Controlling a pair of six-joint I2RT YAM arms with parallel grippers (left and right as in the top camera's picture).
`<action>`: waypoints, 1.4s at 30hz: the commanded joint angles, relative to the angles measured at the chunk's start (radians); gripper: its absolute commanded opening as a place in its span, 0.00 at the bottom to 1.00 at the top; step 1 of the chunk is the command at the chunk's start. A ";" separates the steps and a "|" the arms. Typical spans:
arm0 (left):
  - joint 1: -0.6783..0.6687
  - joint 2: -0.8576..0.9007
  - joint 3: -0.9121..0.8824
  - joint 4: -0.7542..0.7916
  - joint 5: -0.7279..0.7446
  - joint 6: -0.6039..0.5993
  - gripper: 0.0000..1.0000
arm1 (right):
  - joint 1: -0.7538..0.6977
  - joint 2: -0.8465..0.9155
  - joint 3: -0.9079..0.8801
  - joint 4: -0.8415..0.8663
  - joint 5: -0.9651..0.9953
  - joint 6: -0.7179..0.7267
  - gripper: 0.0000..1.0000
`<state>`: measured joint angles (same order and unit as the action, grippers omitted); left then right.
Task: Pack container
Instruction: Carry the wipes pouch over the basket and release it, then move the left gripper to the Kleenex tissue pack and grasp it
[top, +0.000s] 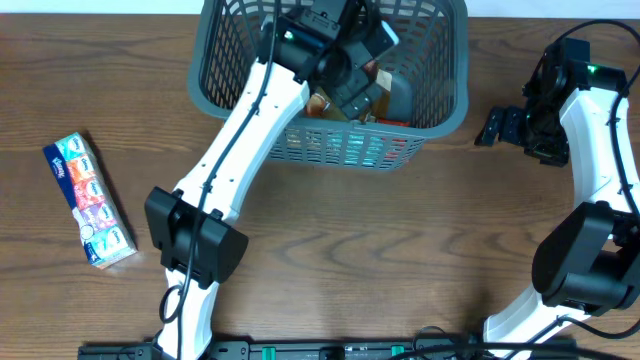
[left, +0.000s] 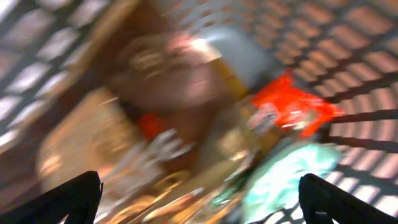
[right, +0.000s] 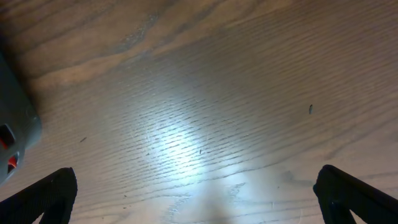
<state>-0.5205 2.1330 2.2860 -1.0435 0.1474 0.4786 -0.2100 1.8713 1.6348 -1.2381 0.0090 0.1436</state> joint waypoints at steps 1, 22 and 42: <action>0.067 -0.111 0.022 -0.002 -0.164 -0.081 0.98 | 0.008 -0.001 -0.003 -0.004 0.010 -0.026 0.99; 0.929 -0.407 -0.106 -0.509 -0.245 -0.687 0.98 | 0.008 -0.001 -0.003 0.012 0.013 -0.037 0.99; 1.038 -0.407 -1.091 0.222 -0.182 -0.557 0.99 | 0.008 -0.001 -0.003 0.014 0.014 -0.037 0.99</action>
<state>0.5152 1.7264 1.2636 -0.8661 -0.0330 -0.1364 -0.2100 1.8713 1.6344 -1.2221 0.0158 0.1207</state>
